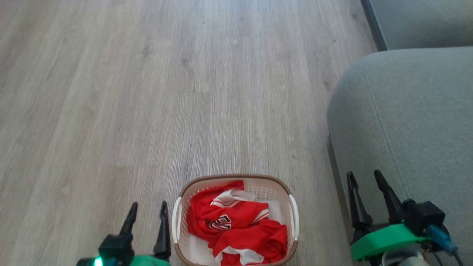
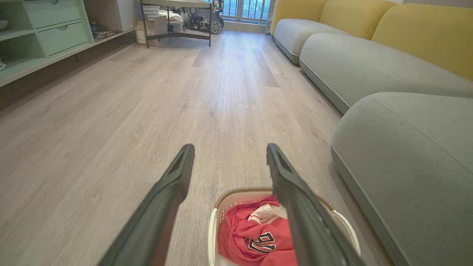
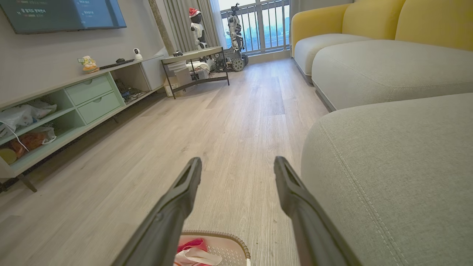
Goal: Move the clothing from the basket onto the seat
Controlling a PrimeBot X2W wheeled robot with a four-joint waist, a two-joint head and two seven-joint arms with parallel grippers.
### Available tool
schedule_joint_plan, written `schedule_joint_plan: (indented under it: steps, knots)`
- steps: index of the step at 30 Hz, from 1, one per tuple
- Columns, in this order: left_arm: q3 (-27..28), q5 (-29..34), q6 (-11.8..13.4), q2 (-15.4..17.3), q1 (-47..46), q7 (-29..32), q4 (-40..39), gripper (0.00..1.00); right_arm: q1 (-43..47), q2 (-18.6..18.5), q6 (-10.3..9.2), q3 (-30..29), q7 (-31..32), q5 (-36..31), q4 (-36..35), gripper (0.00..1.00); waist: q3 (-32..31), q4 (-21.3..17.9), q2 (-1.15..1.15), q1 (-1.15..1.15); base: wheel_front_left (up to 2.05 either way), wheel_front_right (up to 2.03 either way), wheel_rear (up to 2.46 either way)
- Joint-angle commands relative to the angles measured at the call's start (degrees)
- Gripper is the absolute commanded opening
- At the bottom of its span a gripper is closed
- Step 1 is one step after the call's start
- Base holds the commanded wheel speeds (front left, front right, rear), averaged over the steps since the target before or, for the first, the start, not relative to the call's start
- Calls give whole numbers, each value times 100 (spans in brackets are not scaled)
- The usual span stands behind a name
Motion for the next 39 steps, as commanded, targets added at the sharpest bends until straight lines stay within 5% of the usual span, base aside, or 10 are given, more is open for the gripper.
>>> schedule_joint_plan:
  steps: [1, 16, 29, 39]
  knots:
    - [121, 43, -23, 10, -334, -72, -118, 100, -217, -81, -1, 109, -55, -54, -223, 100, 62, -6, 0, 0, 0, 0, 0]
    - [-999, 296, -380, 10, -1961, -72, 1321, 100, -976, -81, -1, -267, -55, -347, -657, 100, 1887, -150, 0, 0, 0, 0, 0]
    - [-2331, 361, -453, 10, -3866, -72, 3254, 100, -1907, -81, -1, -328, -55, -614, -1234, 100, 3569, -403, 0, 0, 0, 0, 0]
    - [-2842, 170, -441, 10, -4842, -72, 4382, 100, -2188, -81, -1, -92, -55, -659, -1635, 100, 4320, -652, 0, 0, 0, 0, 0]
